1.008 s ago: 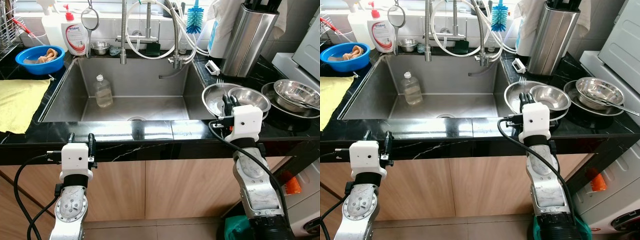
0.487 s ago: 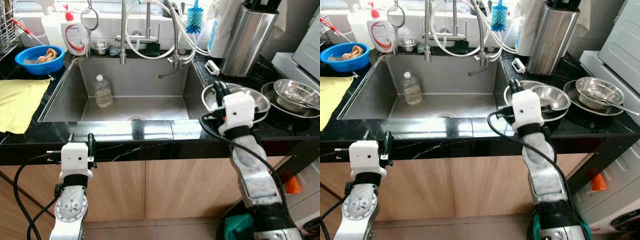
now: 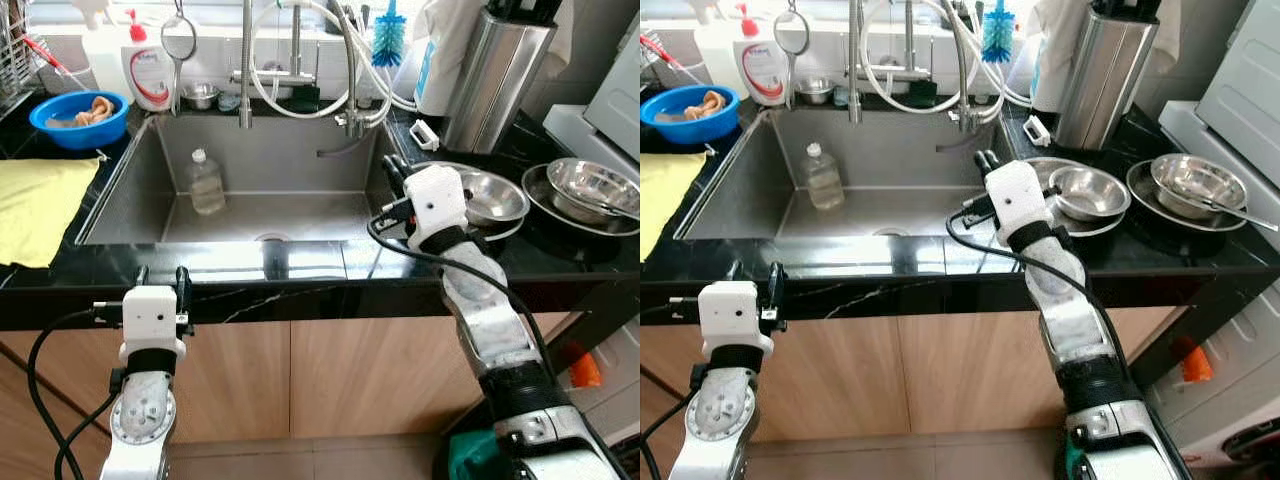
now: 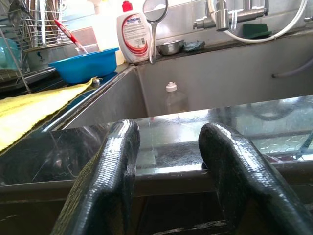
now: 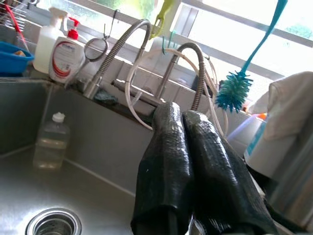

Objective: Kitchen organization

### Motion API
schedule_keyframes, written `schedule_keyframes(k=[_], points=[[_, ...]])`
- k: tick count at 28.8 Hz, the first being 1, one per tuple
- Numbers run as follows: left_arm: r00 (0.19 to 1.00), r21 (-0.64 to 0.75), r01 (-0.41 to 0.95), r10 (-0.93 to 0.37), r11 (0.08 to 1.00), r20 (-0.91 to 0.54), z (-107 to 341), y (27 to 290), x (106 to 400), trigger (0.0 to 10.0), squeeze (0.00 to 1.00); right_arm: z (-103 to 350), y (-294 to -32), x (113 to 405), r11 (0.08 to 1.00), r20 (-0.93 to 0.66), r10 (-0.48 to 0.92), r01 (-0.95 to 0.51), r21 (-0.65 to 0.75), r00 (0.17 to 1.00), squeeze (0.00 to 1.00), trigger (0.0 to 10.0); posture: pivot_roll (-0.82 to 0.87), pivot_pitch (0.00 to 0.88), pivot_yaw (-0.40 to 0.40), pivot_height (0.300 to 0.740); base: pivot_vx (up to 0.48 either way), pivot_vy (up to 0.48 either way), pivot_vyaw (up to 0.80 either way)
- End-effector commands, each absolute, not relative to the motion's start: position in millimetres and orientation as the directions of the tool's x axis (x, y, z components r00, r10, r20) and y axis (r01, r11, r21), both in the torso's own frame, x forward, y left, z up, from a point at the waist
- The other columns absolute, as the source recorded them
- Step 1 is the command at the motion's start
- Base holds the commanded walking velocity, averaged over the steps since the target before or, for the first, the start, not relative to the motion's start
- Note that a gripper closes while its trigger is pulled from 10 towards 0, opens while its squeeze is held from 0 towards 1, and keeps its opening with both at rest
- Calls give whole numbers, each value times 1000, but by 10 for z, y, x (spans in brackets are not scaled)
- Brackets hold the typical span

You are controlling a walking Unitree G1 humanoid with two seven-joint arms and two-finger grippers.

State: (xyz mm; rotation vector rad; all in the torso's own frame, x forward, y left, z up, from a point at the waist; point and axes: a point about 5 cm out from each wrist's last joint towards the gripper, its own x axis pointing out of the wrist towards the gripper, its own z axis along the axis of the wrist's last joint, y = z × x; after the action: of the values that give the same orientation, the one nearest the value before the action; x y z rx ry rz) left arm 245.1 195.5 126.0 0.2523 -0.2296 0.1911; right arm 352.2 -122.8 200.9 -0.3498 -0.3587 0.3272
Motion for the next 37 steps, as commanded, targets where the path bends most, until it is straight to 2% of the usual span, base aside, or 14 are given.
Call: schedule_keyframes(k=[1,8,11,13,14,16,20,23,29,37], points=[[957,230,-214,156,950,243,1248,1942,2440,10000,0,2068,-1220,3549,887,297,380,-254,-386,876,0,10000,-18,0,-69,740,0,0,0],[959,226,-209,153,952,240,1243,1933,2444,10000,0,2014,-1363,3559,918,287,270,-155,-366,919,0,10000,-25,0,-67,740,0,0,0],[960,222,-204,150,954,236,1237,1927,2444,10000,0,1970,-1531,3567,934,264,130,-28,-356,956,0,10000,-27,0,-67,740,0,0,0],[960,221,-203,149,954,236,1238,1926,2446,10000,0,1978,-1576,3567,936,270,92,9,-352,958,0,10000,-28,0,-66,740,0,0,0],[960,221,-202,149,954,236,1238,1927,2449,10000,0,1990,-1668,3559,938,282,17,82,-336,959,0,10000,-29,0,-66,740,0,0,0],[960,221,-202,148,954,236,1239,1928,2452,10000,0,1993,-1746,3553,937,286,-36,132,-324,957,0,10000,-30,0,-66,740,0,0,0],[960,221,-202,148,954,236,1238,1929,2457,10000,0,1992,-1837,3551,921,294,-97,197,-335,951,0,10000,-29,0,-66,740,0,0,0],[960,223,-203,150,954,235,1236,1933,2455,10000,0,1970,-1903,3566,927,267,-163,240,-289,950,0,10000,-29,0,-65,740,0,0,0],[961,226,-202,149,953,233,1237,1941,2450,10000,0,1947,-1924,3564,927,251,-192,259,-271,949,0,10000,-28,0,-63,740,0,0,0],[962,229,-198,145,953,230,1224,1939,2431,10000,0,2124,-1670,3522,970,371,-64,145,-194,926,0,10000,-27,0,-59,740,0,0,0]])
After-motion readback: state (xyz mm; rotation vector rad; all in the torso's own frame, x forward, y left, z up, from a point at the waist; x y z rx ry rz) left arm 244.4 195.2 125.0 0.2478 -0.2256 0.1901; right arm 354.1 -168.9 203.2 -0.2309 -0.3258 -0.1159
